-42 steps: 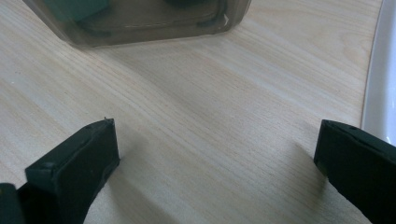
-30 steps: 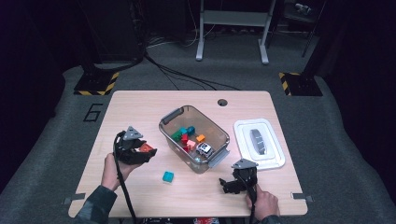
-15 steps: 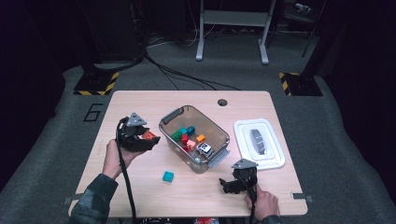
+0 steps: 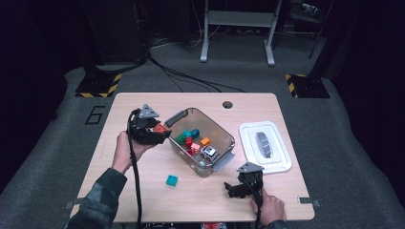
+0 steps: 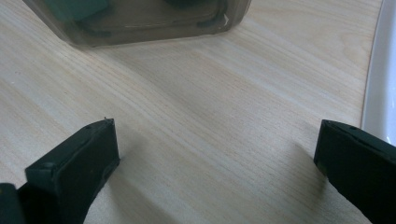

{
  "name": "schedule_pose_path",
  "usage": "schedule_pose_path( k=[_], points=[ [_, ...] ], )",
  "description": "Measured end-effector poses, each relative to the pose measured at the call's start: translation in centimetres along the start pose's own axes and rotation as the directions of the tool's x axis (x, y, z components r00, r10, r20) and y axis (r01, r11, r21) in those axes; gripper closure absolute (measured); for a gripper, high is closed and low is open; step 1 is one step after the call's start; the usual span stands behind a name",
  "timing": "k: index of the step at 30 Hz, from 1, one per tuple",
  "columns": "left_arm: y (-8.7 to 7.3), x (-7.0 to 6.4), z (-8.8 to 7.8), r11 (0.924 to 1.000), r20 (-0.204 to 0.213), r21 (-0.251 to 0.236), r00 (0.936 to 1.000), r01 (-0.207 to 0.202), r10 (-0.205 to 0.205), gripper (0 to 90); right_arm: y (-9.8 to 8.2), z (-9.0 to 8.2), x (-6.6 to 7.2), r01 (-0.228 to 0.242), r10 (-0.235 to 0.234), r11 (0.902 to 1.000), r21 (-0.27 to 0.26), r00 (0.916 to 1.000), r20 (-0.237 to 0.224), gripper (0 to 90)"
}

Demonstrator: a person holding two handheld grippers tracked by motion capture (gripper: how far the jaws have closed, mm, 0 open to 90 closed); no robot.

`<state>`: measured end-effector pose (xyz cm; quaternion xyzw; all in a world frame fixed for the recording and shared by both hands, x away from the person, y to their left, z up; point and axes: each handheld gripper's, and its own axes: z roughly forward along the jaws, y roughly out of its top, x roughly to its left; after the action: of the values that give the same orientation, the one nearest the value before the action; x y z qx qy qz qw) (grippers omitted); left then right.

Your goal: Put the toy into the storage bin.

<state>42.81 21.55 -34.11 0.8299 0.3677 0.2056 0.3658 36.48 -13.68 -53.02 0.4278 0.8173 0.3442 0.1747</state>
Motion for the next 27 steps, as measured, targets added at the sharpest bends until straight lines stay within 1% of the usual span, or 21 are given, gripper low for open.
schedule_pose_path(
  k=[7,8,9,12,13,16,18,19,22,27],
  points=[
    [1.2,-0.7,1.1,0.9999,0.017,0.002,0.9997,-0.015,0.015,43.6,0.0,0.0,0.0,0.000,0.000,1.0000,0.000,1.0000,0.000,0.0],
    [1.5,-0.7,1.3,0.9997,0.021,0.009,0.9995,-0.022,0.022,43.5,0.0,0.0,0.0,0.000,0.000,1.0000,0.000,1.0000,0.000,0.0],
    [1.6,-0.9,1.5,0.9999,0.021,0.003,0.9997,-0.015,0.015,43.6,0.0,0.0,0.0,0.000,0.000,1.0000,0.000,1.0000,0.000,0.0],
    [1.9,-0.9,2.1,0.9998,0.033,0.011,0.9993,-0.017,0.017,43.6,0.0,0.0,0.0,0.000,0.000,1.0000,0.000,1.0000,0.000,0.0],
    [1.9,-1.0,2.3,0.9995,0.035,0.019,0.9991,-0.023,0.023,43.6,0.0,0.0,0.0,0.000,0.000,1.0000,0.000,1.0000,0.000,0.0],
    [1.8,-1.1,3.1,0.9996,0.043,0.025,0.9990,-0.015,0.014,43.6,0.0,0.0,0.0,0.000,0.000,1.0000,0.000,1.0000,0.000,0.0],
    [1.7,-1.1,3.5,0.9991,0.052,0.040,0.9985,-0.017,0.015,43.5,0.0,0.0,0.0,0.000,0.000,1.0000,0.000,1.0000,0.000,0.0],
    [1.6,-1.2,3.8,0.9989,0.050,0.044,0.9986,-0.018,0.015,43.6,0.0,0.0,0.0,0.000,0.000,1.0000,0.000,1.0000,0.000,0.0],
    [1.2,-1.3,4.6,0.9981,0.060,0.060,0.9981,-0.013,0.009,43.6,0.0,0.0,0.0,0.000,0.000,1.0000,0.000,1.0000,0.000,0.0],
    [0.9,-1.3,5.8,0.9974,0.068,0.072,0.9977,0.000,-0.005,43.6,0.0,0.0,0.0,0.000,0.000,1.0000,0.000,1.0000,0.000,0.0]
  ],
)
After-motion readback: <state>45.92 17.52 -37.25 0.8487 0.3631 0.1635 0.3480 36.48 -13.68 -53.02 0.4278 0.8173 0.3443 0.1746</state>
